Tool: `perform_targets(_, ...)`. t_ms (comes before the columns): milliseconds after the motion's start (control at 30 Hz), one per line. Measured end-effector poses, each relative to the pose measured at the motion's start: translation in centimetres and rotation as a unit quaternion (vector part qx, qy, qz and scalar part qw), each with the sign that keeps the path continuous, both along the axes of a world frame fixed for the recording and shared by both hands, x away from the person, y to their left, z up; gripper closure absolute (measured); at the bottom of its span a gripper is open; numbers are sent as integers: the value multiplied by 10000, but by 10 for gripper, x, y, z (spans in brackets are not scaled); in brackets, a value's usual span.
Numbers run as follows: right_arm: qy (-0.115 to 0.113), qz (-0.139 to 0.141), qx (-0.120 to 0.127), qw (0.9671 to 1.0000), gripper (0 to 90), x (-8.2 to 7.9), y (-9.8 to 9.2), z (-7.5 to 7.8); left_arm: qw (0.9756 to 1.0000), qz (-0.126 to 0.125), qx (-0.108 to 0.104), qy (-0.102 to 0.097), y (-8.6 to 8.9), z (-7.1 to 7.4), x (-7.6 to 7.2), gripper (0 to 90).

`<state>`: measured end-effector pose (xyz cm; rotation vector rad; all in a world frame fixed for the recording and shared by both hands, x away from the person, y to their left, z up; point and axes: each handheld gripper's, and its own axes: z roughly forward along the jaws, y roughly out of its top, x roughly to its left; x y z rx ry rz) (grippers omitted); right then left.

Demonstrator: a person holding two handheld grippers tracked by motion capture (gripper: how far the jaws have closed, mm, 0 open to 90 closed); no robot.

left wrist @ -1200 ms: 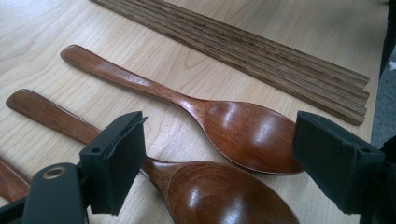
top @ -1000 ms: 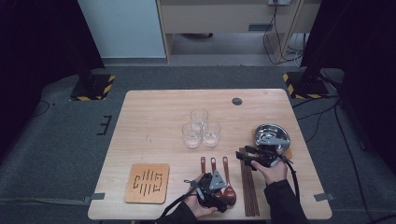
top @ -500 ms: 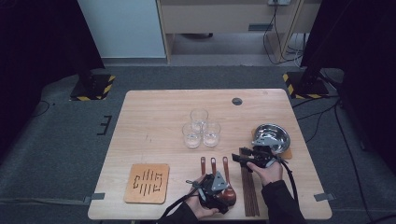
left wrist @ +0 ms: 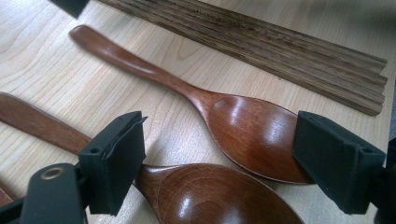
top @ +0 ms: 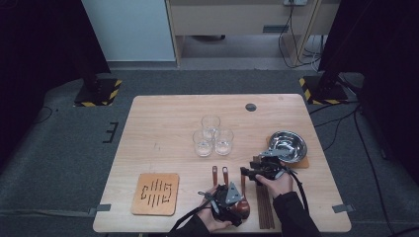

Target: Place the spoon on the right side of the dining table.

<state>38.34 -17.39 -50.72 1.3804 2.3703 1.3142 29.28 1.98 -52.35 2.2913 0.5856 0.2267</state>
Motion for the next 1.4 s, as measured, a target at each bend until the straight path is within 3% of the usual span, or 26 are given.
perform_targets(267, 75, 12, -162, 9998, 434, 1, 2, -4, 10000, 20, 46, -68, -2, -4, -3, 167)
perform_targets(733, 250, 167, 71, 9995, 446, 0, 8, -10, 9999, 27, 37, -114, -1, -4, -4, 174)
perform_targets(1067, 475, 304, 89, 9984, 617, 1, 8, -13, 9999, 27, -11, -131, 0, -5, -4, 177)
perform_targets(1400, 563, 251, 512, 9968, 678, 0, 5, -10, 9999, 93, -32, -94, 1, -5, -3, 177)
